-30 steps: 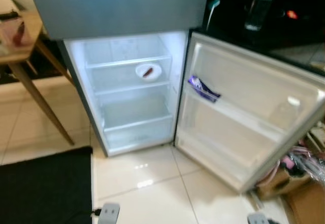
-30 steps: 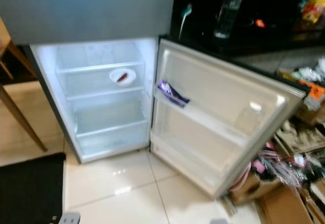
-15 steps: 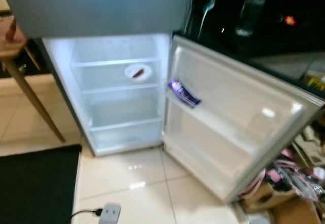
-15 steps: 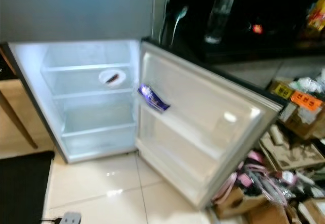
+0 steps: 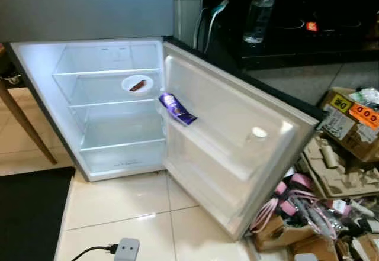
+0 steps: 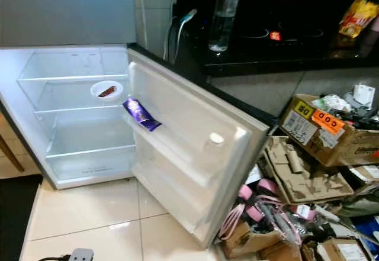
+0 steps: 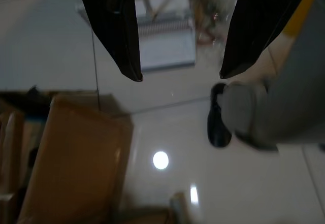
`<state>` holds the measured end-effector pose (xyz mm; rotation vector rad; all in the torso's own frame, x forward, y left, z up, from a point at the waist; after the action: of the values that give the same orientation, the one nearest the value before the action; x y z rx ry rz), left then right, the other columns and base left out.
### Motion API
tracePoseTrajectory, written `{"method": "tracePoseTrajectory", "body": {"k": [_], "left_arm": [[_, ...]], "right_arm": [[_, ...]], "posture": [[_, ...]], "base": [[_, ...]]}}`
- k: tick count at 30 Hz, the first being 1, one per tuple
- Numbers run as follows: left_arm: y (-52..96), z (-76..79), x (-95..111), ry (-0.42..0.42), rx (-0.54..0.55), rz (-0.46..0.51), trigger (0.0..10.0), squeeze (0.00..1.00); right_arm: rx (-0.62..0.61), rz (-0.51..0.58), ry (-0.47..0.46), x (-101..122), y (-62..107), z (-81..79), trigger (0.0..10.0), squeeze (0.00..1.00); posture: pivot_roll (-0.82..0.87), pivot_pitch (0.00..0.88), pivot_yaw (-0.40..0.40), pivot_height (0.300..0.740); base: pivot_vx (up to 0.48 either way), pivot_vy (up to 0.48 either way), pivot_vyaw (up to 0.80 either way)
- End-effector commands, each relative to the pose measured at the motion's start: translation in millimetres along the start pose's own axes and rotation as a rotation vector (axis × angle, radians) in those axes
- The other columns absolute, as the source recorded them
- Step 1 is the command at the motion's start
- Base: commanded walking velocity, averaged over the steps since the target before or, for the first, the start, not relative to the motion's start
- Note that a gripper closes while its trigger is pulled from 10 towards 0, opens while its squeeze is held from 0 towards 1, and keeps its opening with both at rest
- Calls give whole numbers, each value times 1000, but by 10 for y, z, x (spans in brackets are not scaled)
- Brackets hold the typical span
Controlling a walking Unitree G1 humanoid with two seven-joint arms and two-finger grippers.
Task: Restocking fridge
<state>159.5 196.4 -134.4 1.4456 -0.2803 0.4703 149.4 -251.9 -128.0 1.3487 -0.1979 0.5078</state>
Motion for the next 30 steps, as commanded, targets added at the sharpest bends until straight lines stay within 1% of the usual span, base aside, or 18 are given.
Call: {"method": "tracePoseTrajectory", "body": {"k": [1,4,8,10,12,13,14,15,16,18,19,21,22,23,24,27,28,30], "left_arm": [[27,-50,-166,1,12,-54,10000,0],[29,-56,-167,9,13,-53,10000,0],[29,-59,-164,8,15,-52,10000,0],[28,-58,-158,10,14,-50,10000,0],[28,-58,-157,10,14,-50,10000,0],[28,-57,-156,11,13,-49,10000,0],[28,-57,-156,11,13,-49,10000,0],[27,-56,-154,11,12,-49,10000,0],[27,-56,-154,11,12,-49,10000,0],[27,-57,-153,12,13,-48,10000,0],[27,-57,-153,12,13,-48,10000,0],[28,-59,-156,14,14,-48,10000,0],[28,-59,-156,14,14,-48,10000,0],[29,-62,-158,17,14,-48,10000,0],[29,-62,-159,18,15,-48,10000,0],[30,-62,-160,19,15,-47,10000,0],[30,-60,-161,22,13,-47,10000,0],[30,-57,-163,24,10,-46,10000,0]], "right_arm": [[-7,23,-27,43,-3,2,10000,0],[-20,95,-38,263,-18,68,10000,0],[-22,166,1,502,-25,107,10000,0],[-33,222,-8,680,-19,157,10000,0],[-64,281,-35,867,2,267,10000,0],[-82,304,-49,937,16,326,10000,0],[-82,304,-49,937,16,326,10000,0],[-141,365,-103,1117,67,526,10000,0],[-141,365,-103,1117,67,526,10000,0],[-231,422,-131,1293,155,804,10000,0],[-231,422,-131,1293,155,804,10000,0],[-320,480,-177,1459,276,1111,10000,0],[-320,480,-177,1459,276,1111,10000,0],[-361,559,-271,1619,401,1342,10000,0],[-355,612,-324,1707,462,1418,10000,0],[-349,648,-357,1761,501,1462,10000,0],[-331,718,-419,1869,577,1533,0,0],[-300,812,-491,2012,681,1617,0,0]], "posture": [[-35,58,-22,740],[-39,60,-20,740],[-38,61,-20,740],[-37,62,-20,740],[-38,62,-18,740],[-37,62,-18,740],[-37,62,-18,740],[-35,63,-18,740],[-35,63,-18,740],[-35,63,-17,740],[-35,63,-17,740],[-35,63,-19,740],[-35,63,-19,740],[-32,63,-20,740],[-32,63,-19,740],[-32,63,-19,740],[-30,62,-20,740],[-30,61,-20,740]], "base": [[0,0,0],[0,0,0],[0,0,0],[0,0,0],[0,0,0],[0,0,0],[0,0,0],[0,0,0],[0,0,0],[0,0,0],[0,0,0],[0,0,0],[0,0,0],[0,0,0],[0,0,0],[0,0,0],[0,0,0],[0,0,0]]}}
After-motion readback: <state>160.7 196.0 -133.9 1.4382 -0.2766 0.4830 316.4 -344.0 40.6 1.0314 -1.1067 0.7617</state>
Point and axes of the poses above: a point about 5 cm out from each wrist's last joint towards the gripper, its own y axis pointing back from the gripper into the wrist, its own x axis along the axis of the wrist's last joint, z = x × y, the point moved 4 cm from there along -y, pointing out of the wrist towards the gripper, and after that the axes turned 10 degrees about y, right-handed, at the moved point
